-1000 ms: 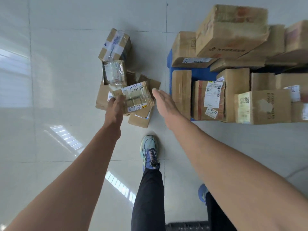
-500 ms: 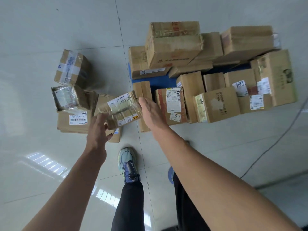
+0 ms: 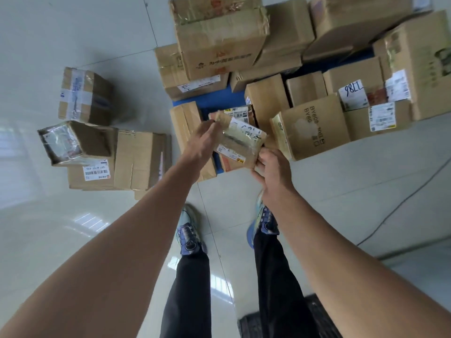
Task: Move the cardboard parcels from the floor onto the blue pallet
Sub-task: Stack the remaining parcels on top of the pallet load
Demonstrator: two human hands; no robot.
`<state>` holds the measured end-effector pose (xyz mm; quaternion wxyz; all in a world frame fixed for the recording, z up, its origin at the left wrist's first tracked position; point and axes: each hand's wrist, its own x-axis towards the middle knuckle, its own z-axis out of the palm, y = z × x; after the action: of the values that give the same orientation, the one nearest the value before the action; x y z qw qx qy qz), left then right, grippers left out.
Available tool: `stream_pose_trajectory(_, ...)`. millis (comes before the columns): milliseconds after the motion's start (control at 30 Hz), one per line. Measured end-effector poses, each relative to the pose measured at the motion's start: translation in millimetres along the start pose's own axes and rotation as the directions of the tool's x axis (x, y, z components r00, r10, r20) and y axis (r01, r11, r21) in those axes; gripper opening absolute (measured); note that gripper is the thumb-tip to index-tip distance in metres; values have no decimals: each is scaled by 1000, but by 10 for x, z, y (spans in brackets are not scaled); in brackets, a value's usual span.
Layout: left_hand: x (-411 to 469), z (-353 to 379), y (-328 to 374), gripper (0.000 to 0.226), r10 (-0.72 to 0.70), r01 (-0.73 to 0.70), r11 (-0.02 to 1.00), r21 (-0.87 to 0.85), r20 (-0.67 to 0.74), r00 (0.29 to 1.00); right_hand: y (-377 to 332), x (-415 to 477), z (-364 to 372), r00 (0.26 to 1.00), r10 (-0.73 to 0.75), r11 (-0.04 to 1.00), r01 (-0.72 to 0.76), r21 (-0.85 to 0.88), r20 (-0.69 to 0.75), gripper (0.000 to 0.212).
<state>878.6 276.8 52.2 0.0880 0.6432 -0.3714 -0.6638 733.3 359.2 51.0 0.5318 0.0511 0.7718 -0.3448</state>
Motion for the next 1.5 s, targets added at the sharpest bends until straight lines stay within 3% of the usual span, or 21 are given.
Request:
stream_pose_trajectory(33,67,64,47,24,-1,0,999,33,30,1000,24,32,-71,999,35,998,-35,49,17,26)
stream_pose_trajectory(200,393,340,217,53,-56,35,980,196,100,993,153,91,-285,992,92,976,-108,188,92,27)
stream_pose_trajectory(500,533,509,257,48,12,-64,935,349,147,989,296,224,-335,990,95,964,-118,238,107,20)
stream_pose_trajectory(700,546,499,164,41,131,-168,943,287,144,981,305,201,-323,991,68,970,-93,223,118,15)
stream_pose_trajectory(900,528,520,138,30,86,-117,968,222,143,986,305,186,-334,994,73,961,-90,261,76,19)
stream_pose_trajectory(1033,522,574,174,43,50,-85,975,203,169,984,307,185,-385,996,67,965,-80,252,59,27)
stream_pose_trajectory(1133,491,616,204,44,3,-40,977,207,179,984,319,183,-422,997,73,965,-81,250,40,22)
stream_pose_trajectory(1500,498,748,193,41,38,-81,972,222,193,980,340,260,-567,997,65,967,-70,245,30,18)
